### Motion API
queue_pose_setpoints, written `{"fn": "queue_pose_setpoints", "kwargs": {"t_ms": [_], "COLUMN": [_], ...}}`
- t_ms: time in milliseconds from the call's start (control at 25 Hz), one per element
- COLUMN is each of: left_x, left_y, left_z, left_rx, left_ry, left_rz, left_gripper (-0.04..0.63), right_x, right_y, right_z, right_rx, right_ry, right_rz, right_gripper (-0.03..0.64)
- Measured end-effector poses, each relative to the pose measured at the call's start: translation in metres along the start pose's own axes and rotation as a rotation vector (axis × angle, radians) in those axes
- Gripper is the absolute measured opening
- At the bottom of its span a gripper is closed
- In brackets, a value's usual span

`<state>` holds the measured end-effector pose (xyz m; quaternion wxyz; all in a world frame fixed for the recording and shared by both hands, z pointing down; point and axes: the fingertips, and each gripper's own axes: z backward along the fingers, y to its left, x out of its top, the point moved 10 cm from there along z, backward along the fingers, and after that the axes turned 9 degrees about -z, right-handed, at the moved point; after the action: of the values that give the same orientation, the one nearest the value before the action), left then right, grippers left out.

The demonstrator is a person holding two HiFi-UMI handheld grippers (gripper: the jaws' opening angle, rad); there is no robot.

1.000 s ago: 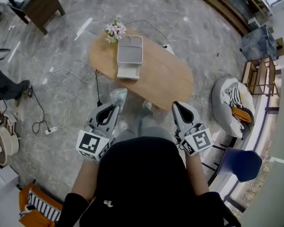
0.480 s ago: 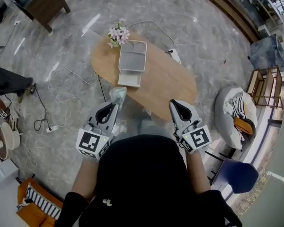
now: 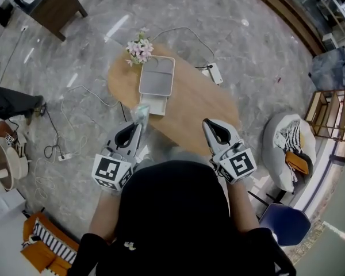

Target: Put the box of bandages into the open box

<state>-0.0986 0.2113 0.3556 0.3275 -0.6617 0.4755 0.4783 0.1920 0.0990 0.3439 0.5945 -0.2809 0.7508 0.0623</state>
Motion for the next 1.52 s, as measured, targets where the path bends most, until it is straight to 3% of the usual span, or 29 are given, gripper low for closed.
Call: {"fn": "queue_pose_setpoints", "kwargs": {"t_ms": [240, 640, 960, 1520], "left_x": [0.003, -0.014, -0.039, -0.12], "left_y": [-0.01, 0.006, 0.048, 0.118], "left_z": [-0.04, -0.084, -0.121, -0.17], "left_rx": [0.028, 0.003, -0.112, -0.302], "left_ry": [0.057, 0.158, 0.24, 0.451], "left_rz": [0.024, 0.025, 0.013, -0.015], "left_gripper": [0.015, 0.015, 0.016, 0.017], "right_x": [0.001, -0.001, -0.006, -0.011], "right_y": [-0.041, -0.059, -0.048, -0.027], "right_z": [-0.001, -0.014, -0.051, -0.114], "right_rx": [0.036, 0.033, -0.028, -0.188], "right_ry": [0.024, 0.046, 0.096, 0.188], "right_rz": [-0.033, -0.066, -0.104, -0.163], "right_gripper": [-0.002, -0.002, -0.002, -0.002]}}
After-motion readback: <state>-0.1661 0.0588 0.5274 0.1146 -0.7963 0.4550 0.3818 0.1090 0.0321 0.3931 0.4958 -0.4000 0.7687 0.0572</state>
